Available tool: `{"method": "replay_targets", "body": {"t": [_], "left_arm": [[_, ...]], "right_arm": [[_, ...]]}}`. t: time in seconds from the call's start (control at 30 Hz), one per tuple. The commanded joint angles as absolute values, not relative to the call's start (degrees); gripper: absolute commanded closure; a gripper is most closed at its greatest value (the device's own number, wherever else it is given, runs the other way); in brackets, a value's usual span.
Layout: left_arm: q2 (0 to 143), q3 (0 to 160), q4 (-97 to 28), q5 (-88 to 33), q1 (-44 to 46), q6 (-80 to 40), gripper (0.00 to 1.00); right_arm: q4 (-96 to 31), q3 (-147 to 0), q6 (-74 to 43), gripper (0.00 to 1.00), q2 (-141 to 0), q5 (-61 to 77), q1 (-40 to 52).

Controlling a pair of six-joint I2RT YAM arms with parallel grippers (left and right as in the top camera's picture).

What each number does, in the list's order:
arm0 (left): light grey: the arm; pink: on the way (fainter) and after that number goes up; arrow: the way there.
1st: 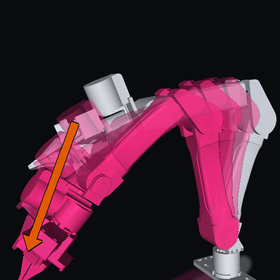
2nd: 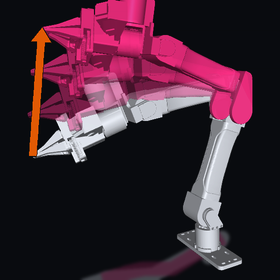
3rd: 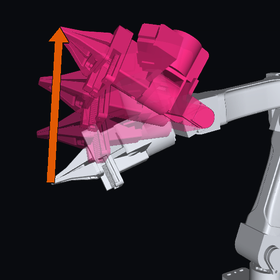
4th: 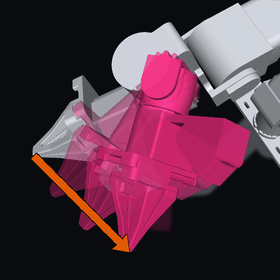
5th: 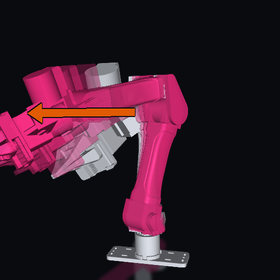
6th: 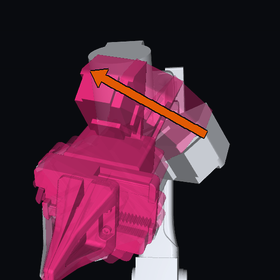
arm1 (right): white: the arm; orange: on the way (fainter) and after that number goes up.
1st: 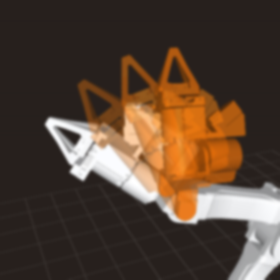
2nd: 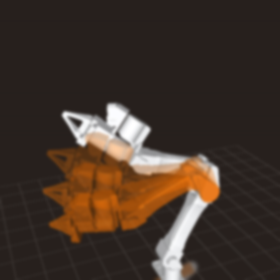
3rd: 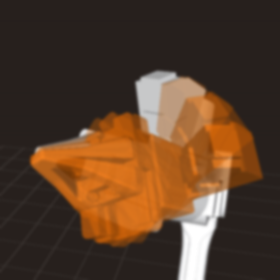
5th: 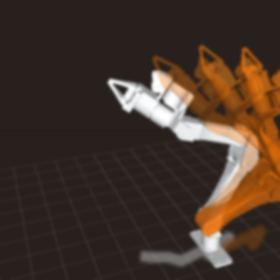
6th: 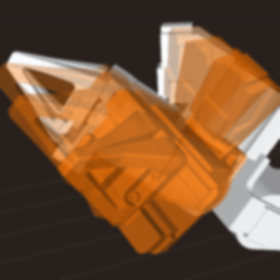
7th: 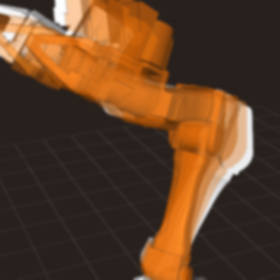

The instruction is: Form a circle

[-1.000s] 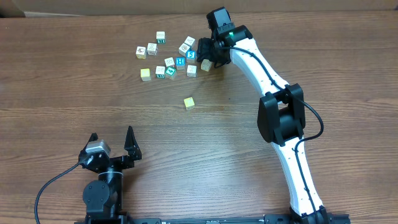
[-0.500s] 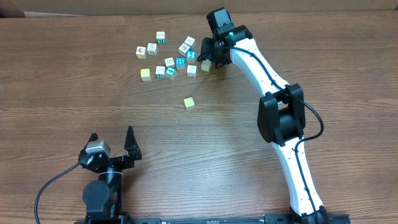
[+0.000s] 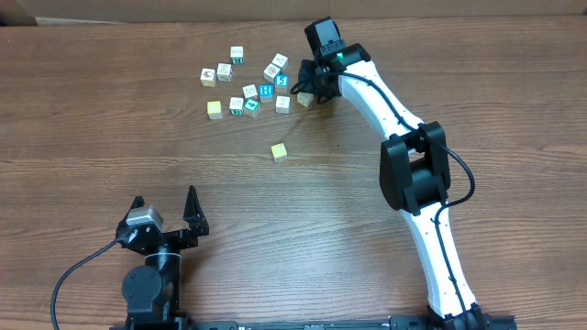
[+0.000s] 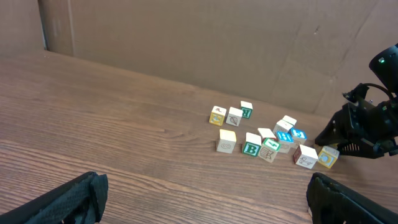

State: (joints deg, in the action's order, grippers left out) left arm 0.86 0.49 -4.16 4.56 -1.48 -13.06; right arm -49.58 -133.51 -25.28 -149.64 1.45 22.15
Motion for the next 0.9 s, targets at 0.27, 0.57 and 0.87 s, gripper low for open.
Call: {"method": "replay_targets", "body": {"t": [0.27, 0.57, 0.87], "left_arm": [[0.27, 0.32, -4.1, 4.45, -1.19, -11.79, 0.0], [0.27, 0.32, -4.1, 4.47, -1.19, -11.79, 0.01], [0.27, 0.32, -4.1, 4.47, -1.19, -11.79, 0.0]], "right_arm": [[-51.11, -136.92, -25.04, 0.67, -142.26, 0.91, 20.58], [-62.17, -136.92, -19.22, 0.68, -131.41, 1.17, 19.94], [-77.8, -136.92, -12.56, 0.67, -122.91, 2.85, 19.97]]}}
